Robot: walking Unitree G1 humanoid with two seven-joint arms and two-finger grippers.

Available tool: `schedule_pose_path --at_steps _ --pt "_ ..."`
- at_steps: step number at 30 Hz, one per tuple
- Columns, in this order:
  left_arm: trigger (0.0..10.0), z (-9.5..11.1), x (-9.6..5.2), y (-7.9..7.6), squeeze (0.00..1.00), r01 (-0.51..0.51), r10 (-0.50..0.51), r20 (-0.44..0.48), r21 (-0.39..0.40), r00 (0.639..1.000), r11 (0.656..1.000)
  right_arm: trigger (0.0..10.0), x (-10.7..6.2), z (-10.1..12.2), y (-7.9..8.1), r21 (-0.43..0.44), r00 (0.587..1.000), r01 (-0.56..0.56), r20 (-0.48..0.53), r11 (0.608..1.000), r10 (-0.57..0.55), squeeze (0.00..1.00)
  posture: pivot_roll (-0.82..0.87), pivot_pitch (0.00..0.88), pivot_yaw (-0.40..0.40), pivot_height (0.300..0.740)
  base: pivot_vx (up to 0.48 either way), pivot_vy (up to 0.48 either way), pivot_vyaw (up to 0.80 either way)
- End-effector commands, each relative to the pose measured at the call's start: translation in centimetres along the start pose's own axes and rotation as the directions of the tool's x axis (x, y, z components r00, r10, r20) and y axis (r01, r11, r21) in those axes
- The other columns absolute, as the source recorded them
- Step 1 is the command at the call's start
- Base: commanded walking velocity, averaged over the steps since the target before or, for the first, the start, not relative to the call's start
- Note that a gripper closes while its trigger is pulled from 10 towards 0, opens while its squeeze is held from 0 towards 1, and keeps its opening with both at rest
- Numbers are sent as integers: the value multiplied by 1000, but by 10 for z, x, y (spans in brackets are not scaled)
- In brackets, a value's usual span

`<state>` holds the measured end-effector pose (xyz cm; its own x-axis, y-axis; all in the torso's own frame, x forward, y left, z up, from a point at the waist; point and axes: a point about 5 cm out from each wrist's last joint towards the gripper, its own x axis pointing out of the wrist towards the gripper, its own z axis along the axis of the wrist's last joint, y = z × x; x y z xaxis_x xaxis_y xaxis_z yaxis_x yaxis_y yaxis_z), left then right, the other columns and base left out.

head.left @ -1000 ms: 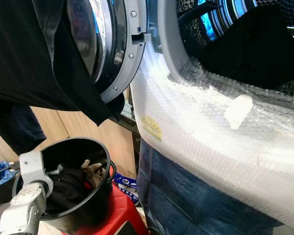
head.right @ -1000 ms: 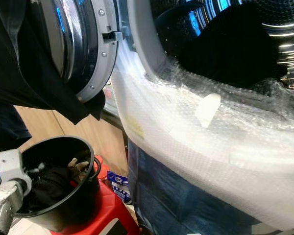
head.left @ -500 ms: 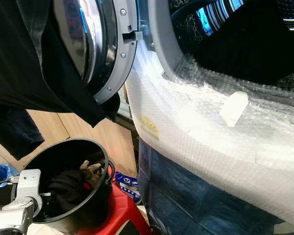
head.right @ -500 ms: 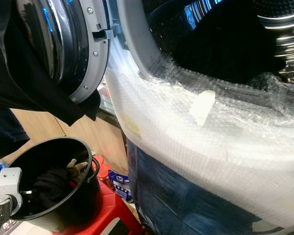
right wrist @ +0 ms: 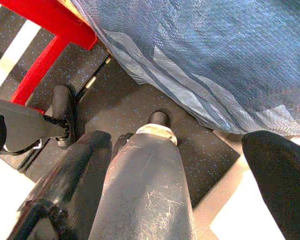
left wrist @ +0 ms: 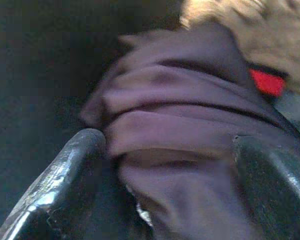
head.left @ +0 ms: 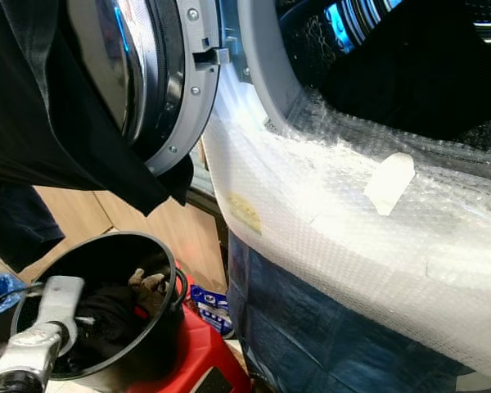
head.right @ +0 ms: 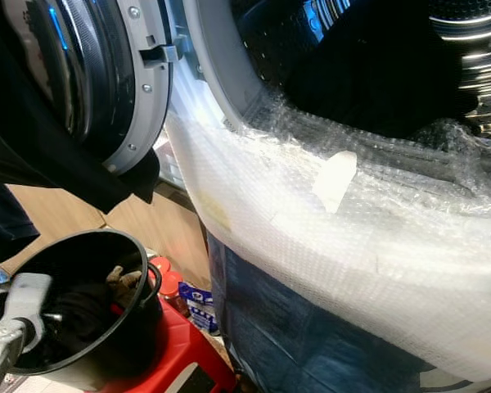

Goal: Clothes washing

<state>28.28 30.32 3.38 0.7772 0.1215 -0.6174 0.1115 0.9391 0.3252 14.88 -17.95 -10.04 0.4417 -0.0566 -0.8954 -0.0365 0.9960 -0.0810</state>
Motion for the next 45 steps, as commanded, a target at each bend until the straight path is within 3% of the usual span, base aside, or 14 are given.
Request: schedule_pose_path --at_steps 1,5,8,13,17,18,20,21,27,32,36,40,44,45 --pt "10000 -5 0 -1 0 37 -37 -6 61 999 997 10000 -2 -16 5 10 998 -14 -58 1000 14 0 45 121 110 740 0 0 0" --pt "10000 -20 2 -19 0 97 -85 -67 207 994 973 10000 -2 -17 6 2 997 -30 -64 1000 31 0 40 134 105 740 0 0 0" --pt "10000 -22 4 -27 0 125 -116 -66 159 991 979 10000 -2 -21 3 12 997 -17 -73 1000 18 0 38 129 100 740 0 0 0" --pt "10000 -33 4 -42 0 220 -199 -127 180 972 959 10000 -3 -26 3 12 996 -18 -87 1000 19 0 36 127 100 740 0 0 0" --pt "10000 -46 3 -51 0 236 -211 -203 108 956 966 10000 -3 -27 4 7 995 -23 -94 1000 24 0 38 119 99 740 0 0 0" --pt "10000 -50 3 -54 0 200 -192 -210 16 959 980 10000 -3 -27 5 9 995 -20 -94 1000 21 0 40 119 94 740 0 0 0" --pt "10000 -51 3 -54 0 189 -187 -213 -12 959 982 10000 -3 -26 5 10 995 -19 -94 1000 20 0 40 119 94 740 0 0 0" --pt "10000 -55 3 -55 0 156 -173 -220 -93 960 983 10000 -3 -25 5 12 996 -25 -89 1000 26 0 42 119 90 740 0 0 0" --pt "10000 -64 0 -43 0 -16 -74 -266 -324 961 946 10000 -2 -19 5 7 997 -26 -76 1000 26 0 46 115 89 740 0 0 0" --pt "10000 -65 -3 -28 0 -141 16 -284 -427 959 893 10000 -2 -16 2 -1 997 -23 -73 1000 23 0 55 112 83 740 0 0 0" --pt "10000 -71 -6 -22 0 -181 44 -319 -415 947 892 10000 -1 -16 2 -3 997 -23 -73 1000 23 0 56 110 84 740 0 0 0" --pt "10000 -72 -5 -30 0 -153 -7 -318 -474 948 867 10000 -2 -17 1 0 997 -22 -74 1000 22 0 53 107 83 740 0 0 0" --pt "10000 -62 1 -59 0 12 -170 -262 -514 950 858 10000 -2 -19 2 12 997 -24 -78 1000 25 0 56 111 78 740 0 0 0" --pt "10000 -51 5 -74 0 73 -233 -215 -566 948 821 10000 -2 -20 3 12 996 -27 -81 1000 28 0 55 87 80 740 0 0 0"
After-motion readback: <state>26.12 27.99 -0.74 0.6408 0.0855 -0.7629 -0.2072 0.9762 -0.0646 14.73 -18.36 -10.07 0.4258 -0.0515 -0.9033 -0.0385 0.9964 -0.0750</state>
